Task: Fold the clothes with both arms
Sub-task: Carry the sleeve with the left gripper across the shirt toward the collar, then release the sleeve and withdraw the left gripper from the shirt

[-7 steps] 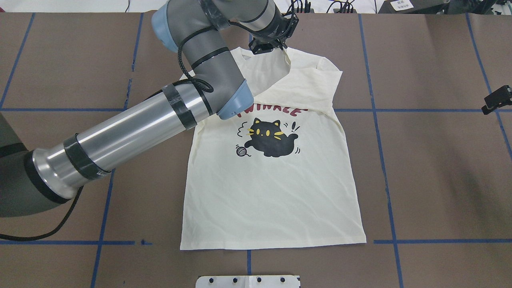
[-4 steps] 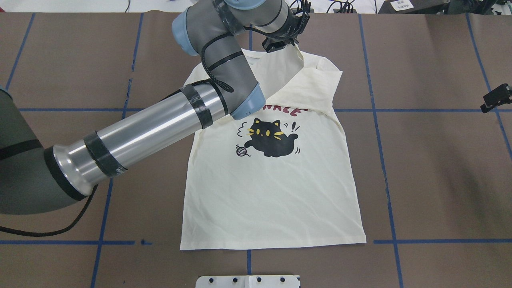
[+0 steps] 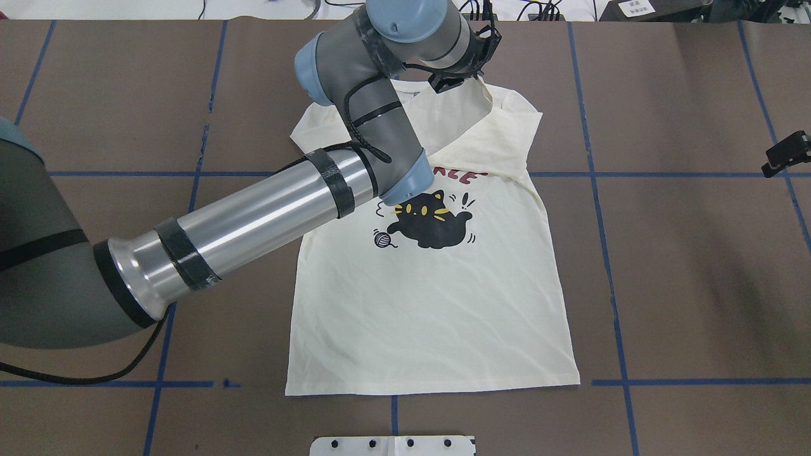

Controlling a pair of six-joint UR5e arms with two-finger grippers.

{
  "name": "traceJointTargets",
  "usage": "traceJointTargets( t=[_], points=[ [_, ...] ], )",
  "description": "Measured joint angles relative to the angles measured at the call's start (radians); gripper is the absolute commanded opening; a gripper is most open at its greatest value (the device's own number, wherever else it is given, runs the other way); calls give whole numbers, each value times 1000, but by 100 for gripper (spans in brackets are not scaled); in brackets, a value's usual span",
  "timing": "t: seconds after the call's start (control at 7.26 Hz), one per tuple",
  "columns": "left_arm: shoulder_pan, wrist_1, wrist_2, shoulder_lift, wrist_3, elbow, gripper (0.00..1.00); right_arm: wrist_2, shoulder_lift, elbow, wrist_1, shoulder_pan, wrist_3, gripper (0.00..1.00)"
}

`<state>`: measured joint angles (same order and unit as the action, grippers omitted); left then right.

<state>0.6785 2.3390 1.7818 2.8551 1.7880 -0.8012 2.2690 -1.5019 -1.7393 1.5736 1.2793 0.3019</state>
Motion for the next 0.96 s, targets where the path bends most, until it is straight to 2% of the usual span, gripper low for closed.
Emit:
traceJointTargets(
  t=[0.69, 0.83, 0.96],
  points=[
    [-90, 51, -125, 46, 0, 87, 0, 1, 2, 23, -1, -1, 0, 100],
    [-102, 52, -134, 51, 0, 91, 14, 1, 3, 24, -1, -1, 1, 100],
    [-111, 53, -141, 56, -1, 97, 99, 1, 3, 24, -1, -1, 1, 100]
  ],
)
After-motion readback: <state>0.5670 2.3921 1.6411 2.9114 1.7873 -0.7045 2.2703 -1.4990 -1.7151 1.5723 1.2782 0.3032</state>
